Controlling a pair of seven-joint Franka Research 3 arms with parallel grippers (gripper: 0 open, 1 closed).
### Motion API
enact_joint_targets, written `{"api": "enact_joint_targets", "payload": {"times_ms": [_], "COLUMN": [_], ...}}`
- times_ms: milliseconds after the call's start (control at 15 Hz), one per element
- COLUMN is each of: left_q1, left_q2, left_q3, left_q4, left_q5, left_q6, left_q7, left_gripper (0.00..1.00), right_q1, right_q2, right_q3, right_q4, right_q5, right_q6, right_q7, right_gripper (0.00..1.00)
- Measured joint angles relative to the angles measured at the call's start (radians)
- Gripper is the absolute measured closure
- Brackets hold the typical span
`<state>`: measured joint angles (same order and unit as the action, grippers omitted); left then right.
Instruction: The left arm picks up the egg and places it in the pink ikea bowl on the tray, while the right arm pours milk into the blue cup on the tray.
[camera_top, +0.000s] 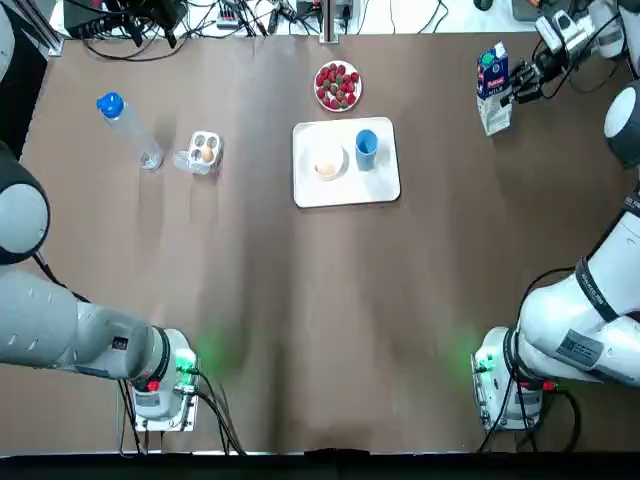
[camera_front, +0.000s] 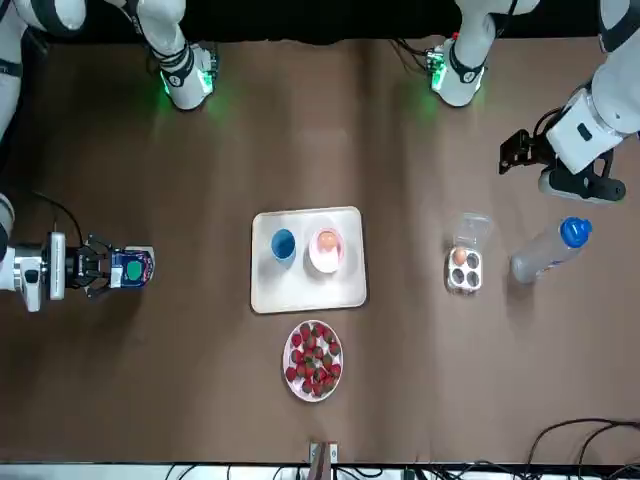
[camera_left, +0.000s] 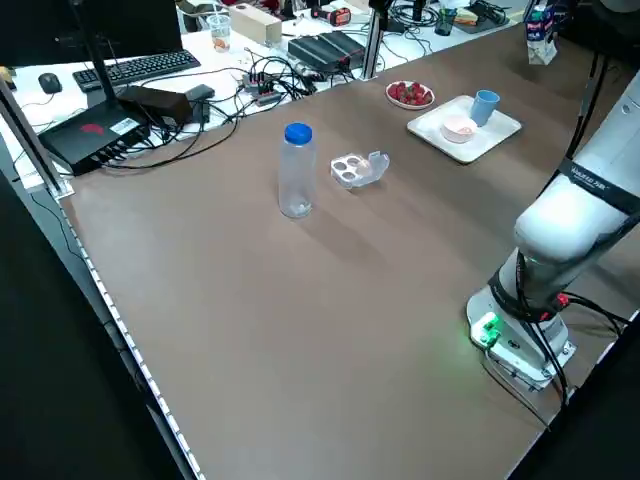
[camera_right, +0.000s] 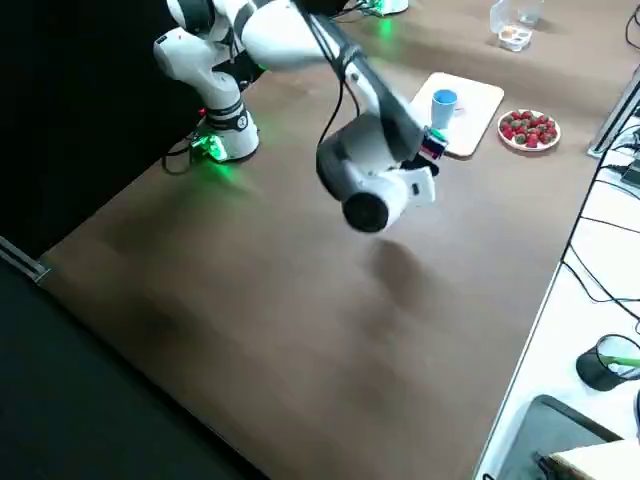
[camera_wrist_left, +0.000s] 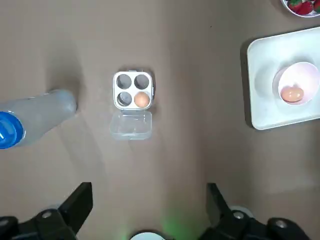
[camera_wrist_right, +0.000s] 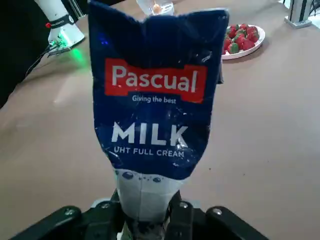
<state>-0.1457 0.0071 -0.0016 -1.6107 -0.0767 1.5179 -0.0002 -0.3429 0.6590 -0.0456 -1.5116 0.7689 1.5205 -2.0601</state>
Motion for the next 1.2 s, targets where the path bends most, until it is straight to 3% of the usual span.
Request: {"api": "enact_joint_targets", "payload": {"times_ms": [467,1200], "left_q1": [0.0,0.0], "left_q2": [0.0,0.0], "left_q3": [0.0,0.0], "left_q4": [0.0,0.0], "left_q5": [0.0,0.0], "left_q6": [0.0,0.001], "left_q7": [0.0,-0.001], "left_gripper": [0.0,0.0], "right_q1": [-0.056,-0.114], "right_q2": [0.096,0.192], "right_q3": [0.001,0.001], "right_q4": [0.0,0.001], "right_q5": [0.128,0.17], "right_q6": [-0.017,-0.05], "right_q7": [-0.125,-0.243], "right_gripper": [0.63,0.63]}}
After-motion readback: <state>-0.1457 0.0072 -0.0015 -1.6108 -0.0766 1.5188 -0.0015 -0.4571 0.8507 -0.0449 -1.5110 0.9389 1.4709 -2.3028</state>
